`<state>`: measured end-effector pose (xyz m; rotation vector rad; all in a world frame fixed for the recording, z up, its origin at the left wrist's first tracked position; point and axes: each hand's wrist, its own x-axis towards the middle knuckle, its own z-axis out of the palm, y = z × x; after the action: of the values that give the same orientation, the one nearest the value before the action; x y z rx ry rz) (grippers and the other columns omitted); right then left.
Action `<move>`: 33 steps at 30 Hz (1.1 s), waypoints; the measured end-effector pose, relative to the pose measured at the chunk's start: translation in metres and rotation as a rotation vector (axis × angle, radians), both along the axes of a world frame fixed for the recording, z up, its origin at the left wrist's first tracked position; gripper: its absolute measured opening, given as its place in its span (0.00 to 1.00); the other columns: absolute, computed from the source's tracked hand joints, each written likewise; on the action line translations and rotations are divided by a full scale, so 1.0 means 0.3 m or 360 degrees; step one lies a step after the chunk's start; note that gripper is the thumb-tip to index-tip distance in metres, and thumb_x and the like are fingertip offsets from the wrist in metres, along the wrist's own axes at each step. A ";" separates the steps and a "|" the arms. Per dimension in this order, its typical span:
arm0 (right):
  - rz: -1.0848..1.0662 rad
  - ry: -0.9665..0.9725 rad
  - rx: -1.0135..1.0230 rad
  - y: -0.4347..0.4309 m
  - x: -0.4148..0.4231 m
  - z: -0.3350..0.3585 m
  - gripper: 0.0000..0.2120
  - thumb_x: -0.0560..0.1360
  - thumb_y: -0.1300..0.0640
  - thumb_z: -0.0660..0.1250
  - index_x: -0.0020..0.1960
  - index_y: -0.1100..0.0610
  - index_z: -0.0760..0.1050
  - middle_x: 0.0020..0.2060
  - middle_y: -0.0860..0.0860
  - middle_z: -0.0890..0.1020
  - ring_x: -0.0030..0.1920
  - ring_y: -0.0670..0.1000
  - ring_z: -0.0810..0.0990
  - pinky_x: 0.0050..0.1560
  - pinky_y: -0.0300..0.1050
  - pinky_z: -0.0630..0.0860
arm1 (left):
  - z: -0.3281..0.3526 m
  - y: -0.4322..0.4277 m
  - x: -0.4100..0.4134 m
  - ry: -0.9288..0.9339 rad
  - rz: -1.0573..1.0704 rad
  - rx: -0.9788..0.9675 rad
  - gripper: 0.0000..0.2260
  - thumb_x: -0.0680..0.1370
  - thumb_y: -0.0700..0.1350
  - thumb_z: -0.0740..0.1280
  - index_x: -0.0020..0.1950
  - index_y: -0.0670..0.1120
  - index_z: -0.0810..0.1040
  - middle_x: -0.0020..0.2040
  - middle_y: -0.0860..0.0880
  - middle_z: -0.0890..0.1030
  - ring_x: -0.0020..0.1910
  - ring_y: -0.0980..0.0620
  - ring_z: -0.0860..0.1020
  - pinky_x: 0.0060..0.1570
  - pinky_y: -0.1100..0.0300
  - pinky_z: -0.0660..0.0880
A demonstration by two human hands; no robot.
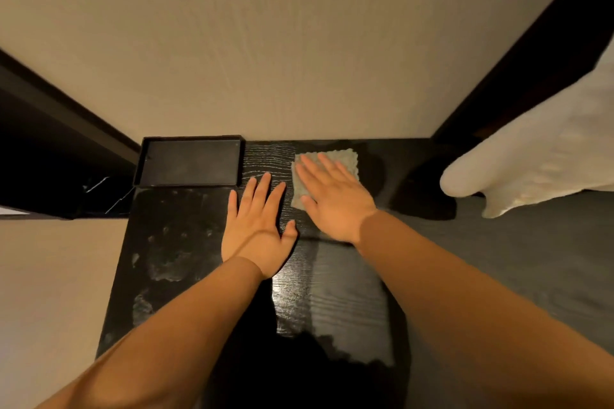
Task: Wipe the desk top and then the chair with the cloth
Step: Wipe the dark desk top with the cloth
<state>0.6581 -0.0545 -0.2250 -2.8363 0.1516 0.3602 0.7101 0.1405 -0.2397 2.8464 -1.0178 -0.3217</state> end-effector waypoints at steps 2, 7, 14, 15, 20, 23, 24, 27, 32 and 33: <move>-0.0102 0.0009 -0.0035 -0.065 -0.004 -0.003 0.31 0.84 0.43 0.45 0.84 0.50 0.40 0.83 0.47 0.41 0.82 0.50 0.37 0.81 0.52 0.39 | 0.003 0.002 -0.003 0.0001 0.0002 -0.0017 0.34 0.80 0.62 0.53 0.85 0.54 0.54 0.86 0.50 0.48 0.85 0.47 0.44 0.82 0.39 0.43; -0.0420 0.0002 0.0006 -0.024 0.038 -0.004 0.33 0.83 0.42 0.44 0.83 0.53 0.40 0.82 0.49 0.40 0.81 0.55 0.35 0.81 0.54 0.37 | 0.005 -0.002 -0.001 0.0006 0.0005 -0.0007 0.34 0.80 0.63 0.54 0.85 0.55 0.54 0.86 0.50 0.48 0.85 0.47 0.44 0.82 0.39 0.44; -0.0042 -0.0076 0.0007 -0.029 0.046 -0.023 0.32 0.84 0.41 0.46 0.84 0.51 0.46 0.83 0.48 0.46 0.82 0.52 0.41 0.81 0.51 0.38 | 0.004 0.001 0.000 -0.0019 0.0002 0.0006 0.34 0.79 0.63 0.55 0.85 0.54 0.56 0.86 0.49 0.50 0.85 0.47 0.46 0.82 0.39 0.45; -0.0153 -0.0057 -0.0023 -0.070 0.019 -0.024 0.32 0.84 0.41 0.46 0.84 0.51 0.45 0.83 0.48 0.45 0.82 0.51 0.40 0.81 0.51 0.38 | 0.007 0.000 0.001 -0.0014 0.0000 0.0011 0.34 0.79 0.63 0.54 0.85 0.54 0.55 0.86 0.50 0.50 0.85 0.47 0.45 0.82 0.39 0.45; -0.0825 -0.0067 -0.0122 -0.202 -0.097 -0.020 0.33 0.83 0.43 0.52 0.84 0.53 0.49 0.83 0.50 0.50 0.82 0.55 0.45 0.80 0.53 0.43 | 0.019 -0.006 0.005 0.0018 0.0007 0.0014 0.35 0.79 0.64 0.53 0.85 0.55 0.54 0.86 0.50 0.49 0.85 0.48 0.44 0.82 0.40 0.44; -0.0836 0.0061 -0.0132 -0.140 -0.060 -0.011 0.33 0.84 0.41 0.48 0.84 0.53 0.43 0.83 0.49 0.43 0.82 0.57 0.39 0.81 0.55 0.39 | 0.023 -0.006 0.005 0.0010 0.0007 0.0005 0.35 0.79 0.64 0.53 0.85 0.55 0.55 0.86 0.49 0.50 0.85 0.47 0.45 0.82 0.39 0.45; -0.0742 0.0063 -0.0128 -0.118 -0.050 -0.011 0.33 0.84 0.41 0.46 0.84 0.52 0.41 0.83 0.48 0.41 0.82 0.56 0.37 0.80 0.55 0.37 | 0.026 -0.006 0.006 0.0007 0.0009 0.0005 0.35 0.79 0.64 0.53 0.85 0.54 0.56 0.86 0.49 0.51 0.85 0.47 0.46 0.82 0.39 0.45; -0.0421 0.0029 -0.0056 -0.132 -0.074 -0.006 0.34 0.81 0.38 0.41 0.84 0.50 0.42 0.83 0.46 0.42 0.82 0.53 0.39 0.81 0.54 0.39 | 0.029 -0.005 0.005 0.0013 0.0008 0.0011 0.35 0.78 0.64 0.53 0.85 0.54 0.56 0.86 0.49 0.51 0.85 0.47 0.46 0.82 0.39 0.45; -0.0735 -0.0041 -0.0075 -0.321 -0.177 -0.037 0.33 0.82 0.40 0.47 0.84 0.49 0.46 0.83 0.47 0.48 0.82 0.54 0.44 0.81 0.56 0.46 | 0.037 -0.007 0.005 0.0030 0.0005 0.0025 0.35 0.79 0.64 0.53 0.85 0.55 0.55 0.86 0.49 0.50 0.85 0.47 0.45 0.82 0.40 0.43; -0.0812 -0.0003 -0.0138 -0.333 -0.185 -0.038 0.33 0.82 0.40 0.46 0.84 0.49 0.43 0.83 0.47 0.45 0.82 0.54 0.42 0.81 0.56 0.45 | 0.035 -0.006 0.005 0.0027 0.0008 0.0018 0.35 0.79 0.64 0.53 0.85 0.55 0.55 0.86 0.50 0.50 0.85 0.47 0.45 0.82 0.40 0.43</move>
<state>0.6026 -0.1544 -0.2363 -2.7449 0.8844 0.2404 0.7116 0.1388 -0.2291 2.8504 -1.0091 -0.3519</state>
